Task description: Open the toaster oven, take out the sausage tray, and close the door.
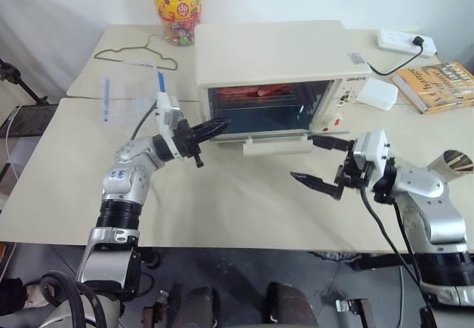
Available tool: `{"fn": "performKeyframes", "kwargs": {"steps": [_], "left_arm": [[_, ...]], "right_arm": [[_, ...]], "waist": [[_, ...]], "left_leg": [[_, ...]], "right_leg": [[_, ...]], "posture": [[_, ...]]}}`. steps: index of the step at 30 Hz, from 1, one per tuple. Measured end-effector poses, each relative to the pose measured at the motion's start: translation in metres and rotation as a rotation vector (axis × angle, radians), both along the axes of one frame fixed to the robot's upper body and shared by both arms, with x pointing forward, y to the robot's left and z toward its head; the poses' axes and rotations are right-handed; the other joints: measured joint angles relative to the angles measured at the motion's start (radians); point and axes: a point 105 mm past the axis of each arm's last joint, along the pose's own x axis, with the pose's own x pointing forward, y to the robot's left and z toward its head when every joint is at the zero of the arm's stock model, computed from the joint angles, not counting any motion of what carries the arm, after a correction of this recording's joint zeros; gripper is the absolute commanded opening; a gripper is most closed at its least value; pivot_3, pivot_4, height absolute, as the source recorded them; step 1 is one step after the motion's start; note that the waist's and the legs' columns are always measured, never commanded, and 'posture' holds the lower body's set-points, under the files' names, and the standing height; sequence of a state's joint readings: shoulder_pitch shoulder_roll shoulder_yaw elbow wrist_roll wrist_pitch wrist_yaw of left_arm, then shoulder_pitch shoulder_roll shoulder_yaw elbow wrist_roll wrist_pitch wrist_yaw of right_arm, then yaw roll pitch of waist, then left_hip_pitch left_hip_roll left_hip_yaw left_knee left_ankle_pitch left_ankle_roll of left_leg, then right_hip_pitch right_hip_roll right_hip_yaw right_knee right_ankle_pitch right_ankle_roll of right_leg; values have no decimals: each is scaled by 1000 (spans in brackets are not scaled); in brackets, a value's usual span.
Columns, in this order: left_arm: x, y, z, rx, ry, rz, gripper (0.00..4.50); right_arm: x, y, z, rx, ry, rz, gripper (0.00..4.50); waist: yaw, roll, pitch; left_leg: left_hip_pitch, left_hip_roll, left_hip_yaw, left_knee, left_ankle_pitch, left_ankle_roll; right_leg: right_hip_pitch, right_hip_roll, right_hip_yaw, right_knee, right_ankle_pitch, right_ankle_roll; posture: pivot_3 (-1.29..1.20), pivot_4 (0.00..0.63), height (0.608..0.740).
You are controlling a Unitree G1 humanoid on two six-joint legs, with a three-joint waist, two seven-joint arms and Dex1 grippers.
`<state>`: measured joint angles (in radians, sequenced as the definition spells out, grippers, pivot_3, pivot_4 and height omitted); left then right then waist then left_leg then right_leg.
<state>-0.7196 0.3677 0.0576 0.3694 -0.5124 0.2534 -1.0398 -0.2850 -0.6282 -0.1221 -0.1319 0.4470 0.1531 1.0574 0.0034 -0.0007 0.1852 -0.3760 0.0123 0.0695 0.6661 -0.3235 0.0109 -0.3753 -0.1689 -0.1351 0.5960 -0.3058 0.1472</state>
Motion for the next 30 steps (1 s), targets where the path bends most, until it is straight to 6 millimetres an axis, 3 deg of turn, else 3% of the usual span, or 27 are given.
{"fn": "performKeyframes", "kwargs": {"steps": [5, 10, 14, 17, 20, 22, 27, 30], "left_arm": [[-5, -3, -12, 27, 17, -34, 10], [-11, -6, -34, 88, 56, -55, 10], [-14, -10, -47, 152, 48, -58, 10], [-16, -13, -57, 181, 40, -45, 10], [-18, -14, -68, 235, 26, -38, 10], [-19, -13, -72, 255, 16, -31, 10], [-20, -12, -72, 250, -6, -23, 10], [-27, -3, -74, 202, -1, -1, 10]], "right_arm": [[-20, -36, -19, -35, 47, -168, 4500], [-40, -68, -20, -64, 61, -313, 4500], [-47, -84, -12, -79, 51, -378, 4500], [-42, -89, 7, -98, -14, -397, 4500], [-28, -75, 29, -74, -76, -385, 4500], [-16, -61, 30, -74, -63, -390, 4500], [2, -10, 25, -74, -64, -288, 4500], [21, 31, 29, -143, -212, -241, 4500]], "waist": [[20, 0, 0], [24, 0, 0], [23, 0, 0], [19, 0, 0], [18, 0, 0], [19, 0, 0], [24, 0, 0], [12, 0, 0]], "left_leg": [[0, 0, 0, 1, 0, 0], [0, 0, 0, 2, 0, 0], [1, 0, 0, 2, 0, 0], [2, 1, 1, 2, 0, 0], [2, 2, 1, 2, 0, 0], [2, 2, 1, 2, 0, 0], [1, 1, 1, 3, 0, 0], [1, 2, 1, 3, 0, 0]], "right_leg": [[0, 0, 0, 0, 0, 0], [1, 0, 1, 1, 0, -1], [1, 0, 1, 1, 1, -1], [1, 0, 3, 1, 1, -1], [1, 1, 3, 2, 1, -2], [0, 1, 2, 2, 1, -2], [0, 1, 2, 2, 1, -2], [-1, 1, 3, 3, 1, -2]], "posture": [[0, 150, 740], [0, 150, 740], [0, 150, 740], [0, 150, 740], [0, 150, 740], [0, 150, 740], [0, 150, 740], [0, 150, 740]]}}
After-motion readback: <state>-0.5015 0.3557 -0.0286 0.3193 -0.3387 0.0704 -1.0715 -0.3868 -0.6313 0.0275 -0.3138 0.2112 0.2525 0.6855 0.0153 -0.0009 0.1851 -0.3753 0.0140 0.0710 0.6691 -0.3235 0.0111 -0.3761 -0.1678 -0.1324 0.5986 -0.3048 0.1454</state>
